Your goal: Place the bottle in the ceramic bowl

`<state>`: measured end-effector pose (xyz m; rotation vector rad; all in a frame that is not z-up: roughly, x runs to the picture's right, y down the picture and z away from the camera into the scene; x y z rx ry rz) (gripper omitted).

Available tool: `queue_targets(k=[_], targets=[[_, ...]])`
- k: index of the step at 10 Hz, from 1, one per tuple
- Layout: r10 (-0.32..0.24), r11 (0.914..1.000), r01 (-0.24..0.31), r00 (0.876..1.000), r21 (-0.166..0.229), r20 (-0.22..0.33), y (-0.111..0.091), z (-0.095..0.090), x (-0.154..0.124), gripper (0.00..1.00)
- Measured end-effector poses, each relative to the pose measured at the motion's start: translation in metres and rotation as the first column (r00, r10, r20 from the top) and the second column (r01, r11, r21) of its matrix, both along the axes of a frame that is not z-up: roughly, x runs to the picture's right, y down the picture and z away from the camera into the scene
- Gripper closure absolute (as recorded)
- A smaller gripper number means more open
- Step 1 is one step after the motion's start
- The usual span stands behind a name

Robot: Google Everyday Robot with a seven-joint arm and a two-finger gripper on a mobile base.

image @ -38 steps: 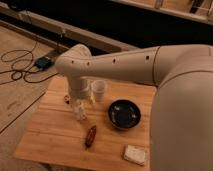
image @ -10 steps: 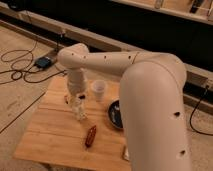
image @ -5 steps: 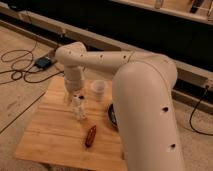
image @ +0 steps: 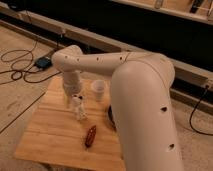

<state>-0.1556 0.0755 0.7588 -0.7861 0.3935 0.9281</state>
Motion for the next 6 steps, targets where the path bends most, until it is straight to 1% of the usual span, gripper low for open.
queue_targets(k=[2,4,6], targets=[[-0.016,0.9997,0.016,1.0,0.02,-0.006,0.006,0.006,-0.002,0.35],[-0.033,0.9991,0.033,0.999,0.027,-0.014,0.011,0.009,-0.001,0.37],[-0.058,0.9979,0.059,0.998,0.028,-0.028,0.018,0.01,0.0,0.57]])
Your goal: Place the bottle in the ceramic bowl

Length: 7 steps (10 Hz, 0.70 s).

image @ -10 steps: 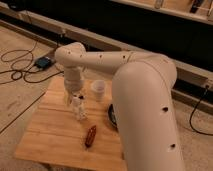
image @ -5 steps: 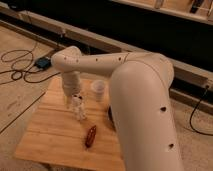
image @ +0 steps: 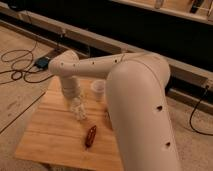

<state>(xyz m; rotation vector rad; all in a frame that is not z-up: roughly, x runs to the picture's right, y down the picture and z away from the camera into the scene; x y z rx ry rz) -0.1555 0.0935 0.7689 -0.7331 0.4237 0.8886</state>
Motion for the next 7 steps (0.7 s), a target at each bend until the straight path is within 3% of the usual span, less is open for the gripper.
queue_targets(k=[4,7], targets=[[-0.02,0.9998,0.02,0.999,-0.002,-0.03,0.004,0.001,0.003,0.96],[-0.008,1.0,0.008,0.998,0.004,-0.065,-0.008,-0.005,0.01,1.0]])
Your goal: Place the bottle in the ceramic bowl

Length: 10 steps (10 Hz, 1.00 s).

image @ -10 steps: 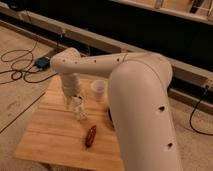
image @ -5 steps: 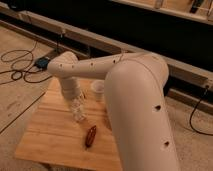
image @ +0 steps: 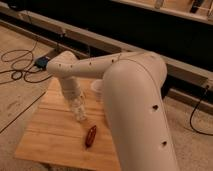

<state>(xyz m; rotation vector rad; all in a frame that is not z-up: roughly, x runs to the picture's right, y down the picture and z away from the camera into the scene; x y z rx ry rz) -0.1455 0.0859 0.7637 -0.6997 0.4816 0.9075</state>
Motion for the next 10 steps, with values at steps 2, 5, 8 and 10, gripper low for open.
queue_targets(k=[2,5,8,10], targets=[[0.023,0.9997,-0.023,0.999,0.01,-0.028,-0.015,-0.007,0.01,1.0],[0.039,0.9991,-0.037,0.992,0.022,-0.121,-0.04,-0.017,0.053,1.0],[0.073,0.9972,-0.067,0.973,0.034,-0.219,-0.057,-0.02,0.1,1.0],[0.096,0.9953,-0.088,0.956,0.041,-0.276,-0.068,-0.02,0.128,1.0]])
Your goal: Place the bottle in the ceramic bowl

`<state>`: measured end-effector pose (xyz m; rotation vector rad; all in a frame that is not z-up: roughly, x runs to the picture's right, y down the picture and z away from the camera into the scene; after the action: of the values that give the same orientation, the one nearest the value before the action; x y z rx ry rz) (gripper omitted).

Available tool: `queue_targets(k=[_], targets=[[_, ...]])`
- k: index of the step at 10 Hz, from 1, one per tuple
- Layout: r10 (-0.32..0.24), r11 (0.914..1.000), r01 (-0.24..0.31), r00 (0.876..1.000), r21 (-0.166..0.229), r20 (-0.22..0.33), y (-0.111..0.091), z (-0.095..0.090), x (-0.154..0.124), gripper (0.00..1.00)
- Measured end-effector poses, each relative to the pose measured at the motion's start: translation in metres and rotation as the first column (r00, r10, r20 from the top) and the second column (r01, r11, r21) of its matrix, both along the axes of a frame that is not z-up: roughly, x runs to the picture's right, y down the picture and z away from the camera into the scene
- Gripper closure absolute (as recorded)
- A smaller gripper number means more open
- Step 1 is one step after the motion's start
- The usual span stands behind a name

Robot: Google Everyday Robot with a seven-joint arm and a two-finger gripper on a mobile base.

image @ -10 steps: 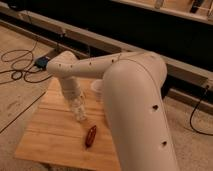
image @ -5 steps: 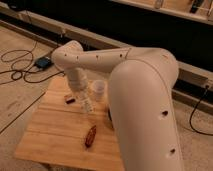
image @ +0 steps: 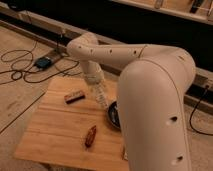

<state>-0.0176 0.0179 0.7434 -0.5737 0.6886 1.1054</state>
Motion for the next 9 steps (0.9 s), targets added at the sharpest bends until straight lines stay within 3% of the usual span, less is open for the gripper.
queue_targets(k=[4,9], targets=[[0.041,0.9991,-0.042,0.994,0.001,-0.102,-0.01,-0.001,0.046,1.0],[0.094,0.9929,-0.106,0.978,-0.054,-0.188,0.017,-0.006,0.09,1.0]])
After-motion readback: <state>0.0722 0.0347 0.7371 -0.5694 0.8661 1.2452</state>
